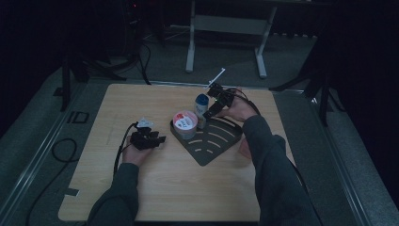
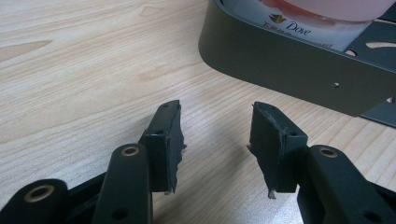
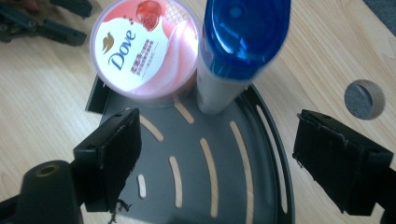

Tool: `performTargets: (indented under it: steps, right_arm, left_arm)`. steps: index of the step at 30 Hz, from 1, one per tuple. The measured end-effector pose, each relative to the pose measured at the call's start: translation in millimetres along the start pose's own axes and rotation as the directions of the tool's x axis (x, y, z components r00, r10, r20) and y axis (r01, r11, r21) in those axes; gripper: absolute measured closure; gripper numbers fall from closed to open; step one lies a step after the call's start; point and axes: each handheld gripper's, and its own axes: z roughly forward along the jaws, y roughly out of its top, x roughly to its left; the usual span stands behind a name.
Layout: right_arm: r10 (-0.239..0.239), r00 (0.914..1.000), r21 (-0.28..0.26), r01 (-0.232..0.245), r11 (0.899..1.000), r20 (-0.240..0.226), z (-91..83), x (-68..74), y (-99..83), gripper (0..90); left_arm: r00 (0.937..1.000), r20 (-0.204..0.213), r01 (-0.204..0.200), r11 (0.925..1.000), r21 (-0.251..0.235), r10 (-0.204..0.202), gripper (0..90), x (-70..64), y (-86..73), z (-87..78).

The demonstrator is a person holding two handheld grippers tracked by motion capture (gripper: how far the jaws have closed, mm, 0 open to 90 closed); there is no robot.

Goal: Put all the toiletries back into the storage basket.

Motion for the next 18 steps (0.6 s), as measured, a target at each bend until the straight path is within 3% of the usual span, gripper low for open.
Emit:
performTargets:
  steps: [3, 6, 12, 18]
  right_arm:
    - [-0.014, 0.9995, -0.006, 0.014, 1.0, 0.027, -9.2, 0.5, -8.3, 17.2]
    - [-0.019, 0.9983, -0.02, 0.02, 1.0, 0.055, -17.8, 0.2, -17.3, 25.8]
    - [-0.02, 0.9977, -0.031, 0.023, 0.999, 0.065, -34.6, -5.0, -36.9, 44.3]
    - [-0.028, 0.9966, -0.023, 0.03, 0.999, 0.078, -47.0, -7.1, -57.0, 69.6]
  left_arm:
    - [1.0, 0.0, 0.0, 1.0, 0.0, 0.0, 53.2, 0.0, 0.0, 0.0]
    - [1.0, 0.0, 0.0, 1.0, 0.0, 0.0, 53.2, 0.0, 0.0, 0.0]
    - [1.0, 0.001, 0.001, 1.0, 0.0, -0.001, 53.1, 0.2, 0.0, 0.0]
    - [1.0, 0.005, 0.003, 1.0, 0.0, -0.003, 52.9, 0.5, 0.0, -0.1]
